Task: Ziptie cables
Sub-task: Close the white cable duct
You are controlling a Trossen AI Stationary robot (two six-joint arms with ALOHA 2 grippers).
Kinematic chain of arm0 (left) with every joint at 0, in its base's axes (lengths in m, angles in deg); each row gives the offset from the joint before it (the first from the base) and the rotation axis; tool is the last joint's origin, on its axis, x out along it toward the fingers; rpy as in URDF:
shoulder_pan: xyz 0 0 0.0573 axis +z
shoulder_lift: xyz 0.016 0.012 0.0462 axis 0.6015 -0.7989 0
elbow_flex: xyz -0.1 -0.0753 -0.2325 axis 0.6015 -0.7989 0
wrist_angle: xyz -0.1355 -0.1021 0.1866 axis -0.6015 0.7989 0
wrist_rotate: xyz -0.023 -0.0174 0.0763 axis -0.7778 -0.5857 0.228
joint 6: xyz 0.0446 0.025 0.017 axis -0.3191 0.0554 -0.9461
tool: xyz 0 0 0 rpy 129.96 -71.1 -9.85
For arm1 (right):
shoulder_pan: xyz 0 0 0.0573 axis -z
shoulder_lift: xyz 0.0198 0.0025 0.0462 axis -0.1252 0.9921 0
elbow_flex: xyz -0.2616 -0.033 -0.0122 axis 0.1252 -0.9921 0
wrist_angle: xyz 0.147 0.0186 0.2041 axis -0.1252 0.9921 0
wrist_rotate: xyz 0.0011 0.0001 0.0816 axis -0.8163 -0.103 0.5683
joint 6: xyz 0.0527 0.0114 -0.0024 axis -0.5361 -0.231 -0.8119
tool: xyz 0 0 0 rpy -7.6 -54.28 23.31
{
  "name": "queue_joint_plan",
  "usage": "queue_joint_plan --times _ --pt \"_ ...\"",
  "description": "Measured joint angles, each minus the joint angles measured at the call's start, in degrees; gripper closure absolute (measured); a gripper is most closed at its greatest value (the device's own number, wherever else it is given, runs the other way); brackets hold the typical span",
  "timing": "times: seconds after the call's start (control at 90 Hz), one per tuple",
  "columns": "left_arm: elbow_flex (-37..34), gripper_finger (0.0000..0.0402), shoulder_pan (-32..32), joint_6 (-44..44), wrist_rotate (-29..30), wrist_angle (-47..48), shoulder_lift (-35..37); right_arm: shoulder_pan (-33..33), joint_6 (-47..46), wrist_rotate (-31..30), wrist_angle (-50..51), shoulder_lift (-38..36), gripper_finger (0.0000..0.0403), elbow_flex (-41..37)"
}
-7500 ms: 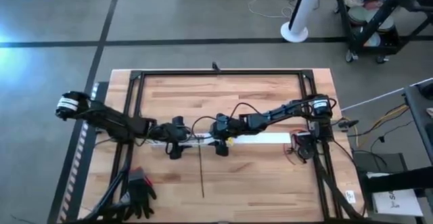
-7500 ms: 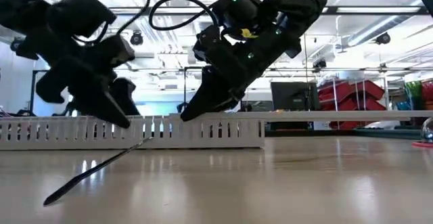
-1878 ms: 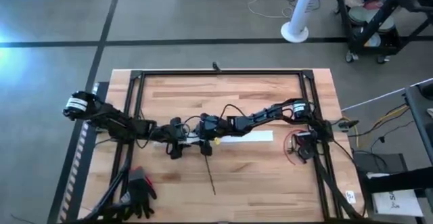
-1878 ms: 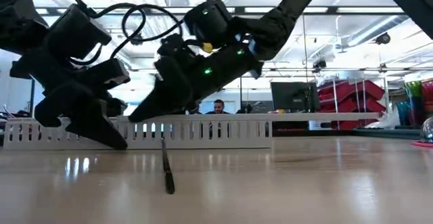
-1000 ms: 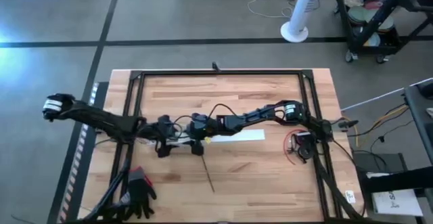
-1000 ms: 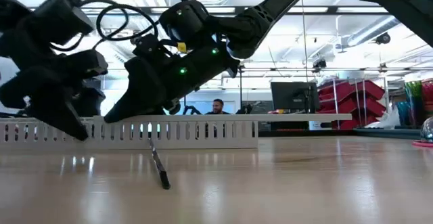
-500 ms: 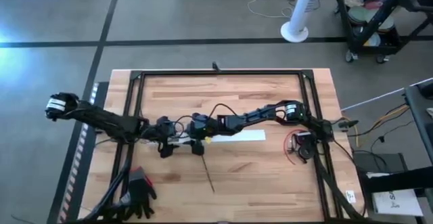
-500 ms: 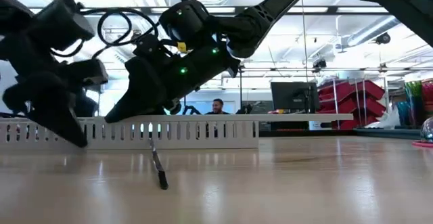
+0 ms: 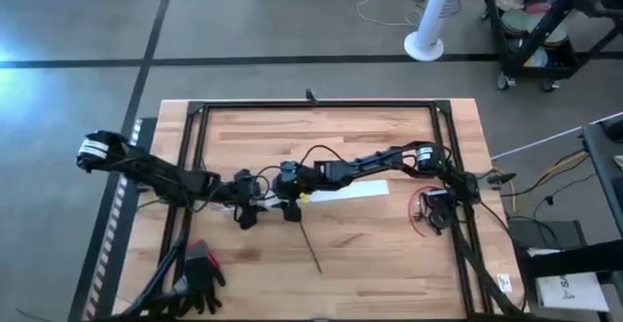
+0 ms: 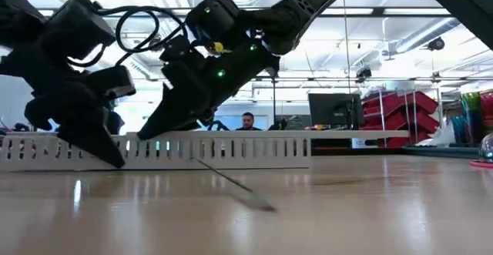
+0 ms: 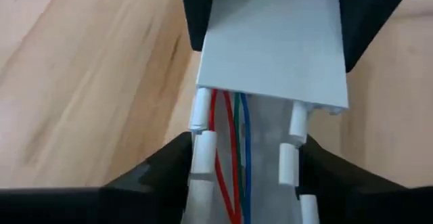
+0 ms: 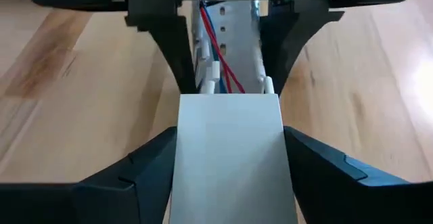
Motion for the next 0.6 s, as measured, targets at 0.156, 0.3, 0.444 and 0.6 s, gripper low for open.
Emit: queue_joint_plan --times 0.156,0.3,0.444,0.6 --pt "1.7 0.0185 -0.1 -1.9 -0.1 0.6 -1.3 -0.1 -1.3 -0.1 -0.5 0.1 0.0179 -0.1" --pt "3.6 0.0169 -0.1 -4.7 -0.6 0.6 -2.7 -0.3 -3.3 -2.2 -4.5 1.2 0.0171 0.1" --pt "5.3 0.0179 0.0 -5.0 -0.7 0.8 -3.6 -0.4 -3.3 -2.2 -4.4 1.3 0.0163 0.0" --pt "6.1 0.0178 -0.1 -5.0 -0.1 -0.9 -3.2 -0.5 -3.9 -2.3 -4.0 1.3 0.015 0.0"
